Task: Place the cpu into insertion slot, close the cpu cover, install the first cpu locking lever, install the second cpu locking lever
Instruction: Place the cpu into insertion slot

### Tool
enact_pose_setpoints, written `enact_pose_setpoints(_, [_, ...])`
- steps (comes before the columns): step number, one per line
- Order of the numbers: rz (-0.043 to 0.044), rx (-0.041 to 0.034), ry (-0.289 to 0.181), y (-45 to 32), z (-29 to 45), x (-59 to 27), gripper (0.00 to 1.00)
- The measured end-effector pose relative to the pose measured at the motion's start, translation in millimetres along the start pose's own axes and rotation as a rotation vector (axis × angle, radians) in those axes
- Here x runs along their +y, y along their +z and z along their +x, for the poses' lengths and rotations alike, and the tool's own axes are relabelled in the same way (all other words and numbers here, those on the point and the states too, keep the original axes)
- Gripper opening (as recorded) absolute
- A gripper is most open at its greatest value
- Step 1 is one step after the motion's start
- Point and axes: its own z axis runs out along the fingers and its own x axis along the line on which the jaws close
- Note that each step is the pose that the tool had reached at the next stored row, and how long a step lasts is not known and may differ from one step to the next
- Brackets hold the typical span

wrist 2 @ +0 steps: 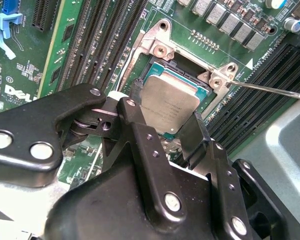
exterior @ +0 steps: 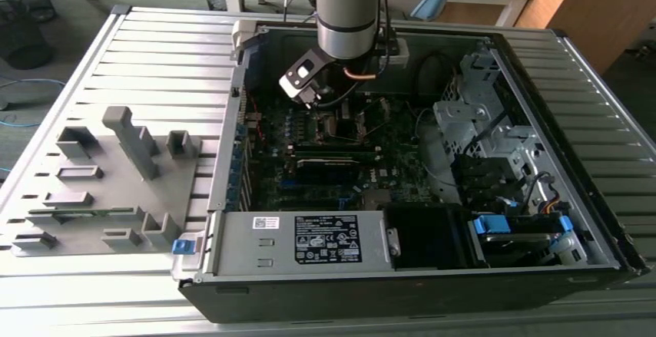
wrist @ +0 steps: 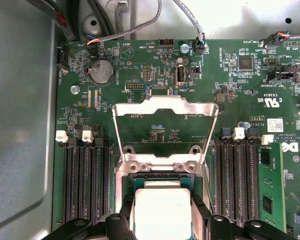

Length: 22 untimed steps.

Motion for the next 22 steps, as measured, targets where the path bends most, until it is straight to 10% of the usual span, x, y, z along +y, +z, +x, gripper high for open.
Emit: enact_pose_setpoints(22, [0.0, -0.0001, 0.0, 1.2, 0.0, -0.1, 0.54])
